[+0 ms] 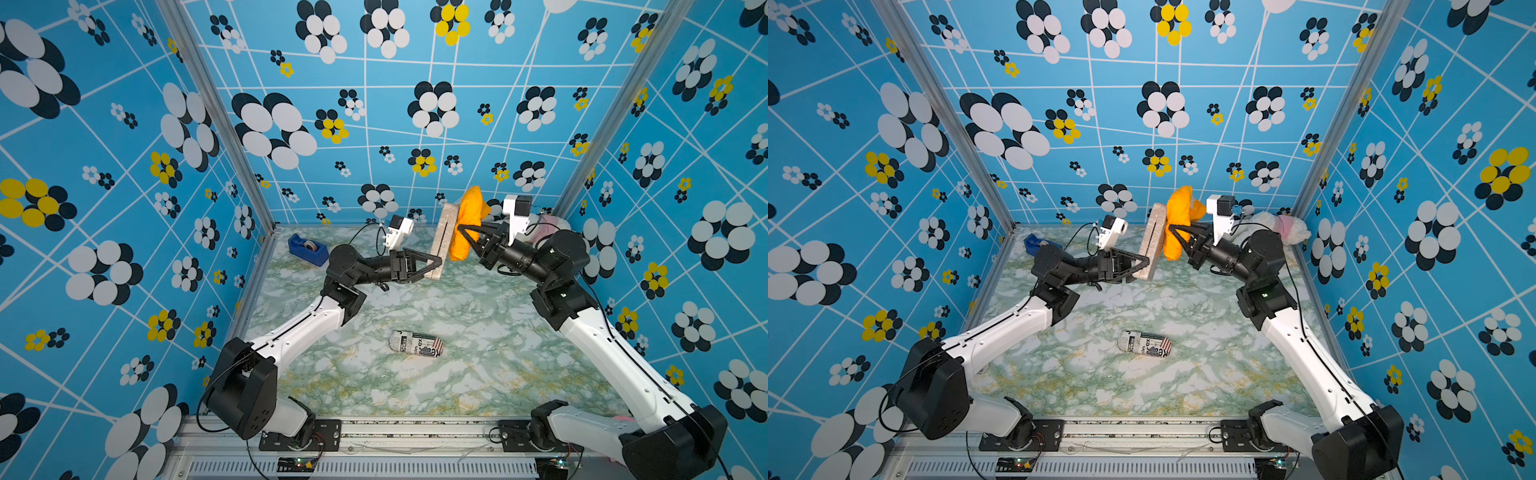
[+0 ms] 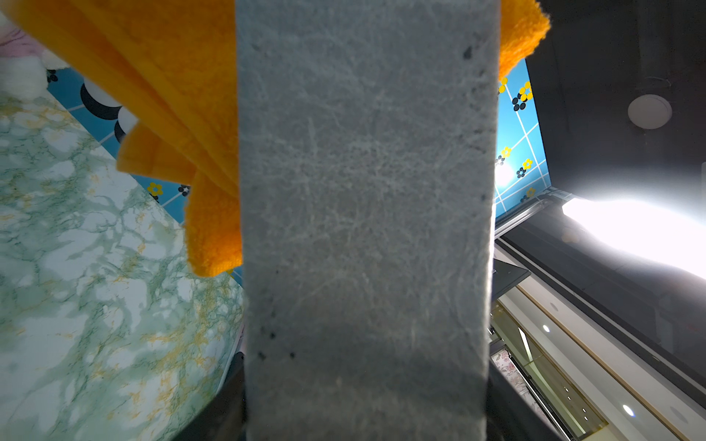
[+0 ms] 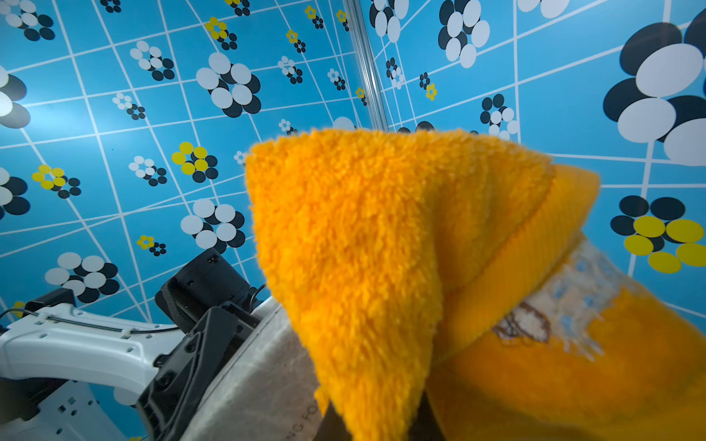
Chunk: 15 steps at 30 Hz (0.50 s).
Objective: Wipe the eyeglass case
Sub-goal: Wipe the dirt from the eyeglass case.
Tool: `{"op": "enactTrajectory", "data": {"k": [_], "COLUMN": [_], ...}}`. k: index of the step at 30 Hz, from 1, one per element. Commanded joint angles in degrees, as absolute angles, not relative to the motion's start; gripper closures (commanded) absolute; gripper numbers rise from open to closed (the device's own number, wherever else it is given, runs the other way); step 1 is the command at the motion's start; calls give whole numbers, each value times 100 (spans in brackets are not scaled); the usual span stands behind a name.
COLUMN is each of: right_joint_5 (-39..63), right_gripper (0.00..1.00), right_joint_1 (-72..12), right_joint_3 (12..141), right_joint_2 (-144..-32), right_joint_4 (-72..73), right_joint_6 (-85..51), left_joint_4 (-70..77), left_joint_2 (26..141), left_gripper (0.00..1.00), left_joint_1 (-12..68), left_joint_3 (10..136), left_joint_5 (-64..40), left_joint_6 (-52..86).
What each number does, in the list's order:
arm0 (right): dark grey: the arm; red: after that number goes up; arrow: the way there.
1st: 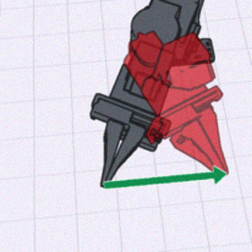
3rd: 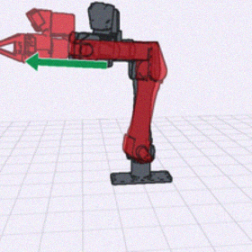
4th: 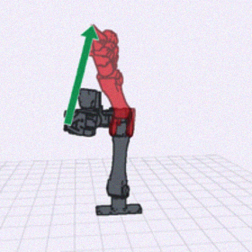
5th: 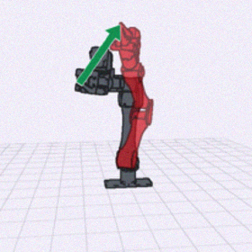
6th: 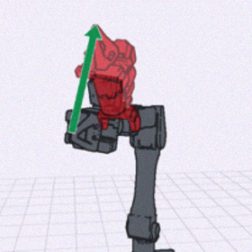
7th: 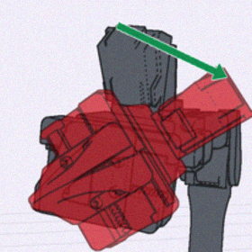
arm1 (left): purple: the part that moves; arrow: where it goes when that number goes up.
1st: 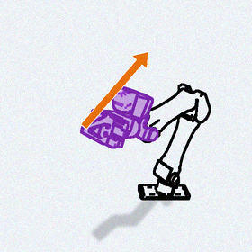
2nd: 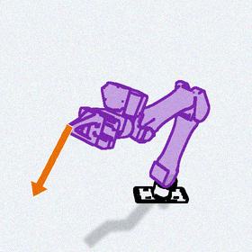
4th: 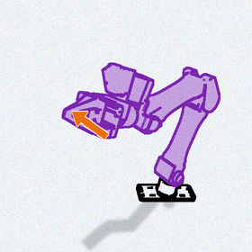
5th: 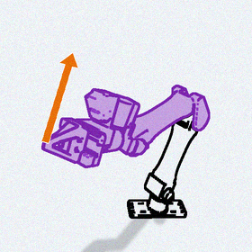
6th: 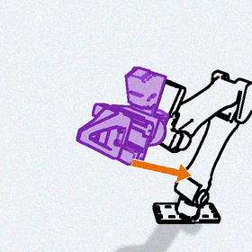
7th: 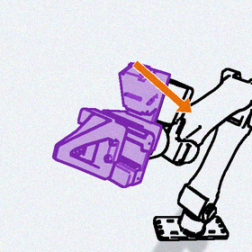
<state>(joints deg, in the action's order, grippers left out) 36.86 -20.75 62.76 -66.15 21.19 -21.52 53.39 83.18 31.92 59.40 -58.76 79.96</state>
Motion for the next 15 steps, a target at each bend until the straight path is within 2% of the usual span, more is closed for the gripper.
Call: {"op": "enactTrajectory", "data": {"k": [1,6,10,15], "right_joint_5": [4228,4133,4114,3929], "right_gripper": [100,100,100,100], "right_joint_1": [-2387,-3092,-3304,-3681], "right_joint_3": [5988,5541,5033,4955], "right_joint_2": [-6216,-5889,-5762,-5875], "right_joint_4": [1771,1358,2102,2213], "right_joint_6": [-2127,-1989,-2620,-2528], "left_joint_4": [5326,5436,5771,5860], "left_joint_2": [8326,8514,8571,8616], "left_gripper": [78,78,79,79], "left_joint_1": [3204,3136,3054,3050], "left_joint_3": [6068,6169,6112,6094], "left_joint_5": [-6144,-5922,-5630,-5405], "left_joint_6": [7882,8016,8219,8285]}}
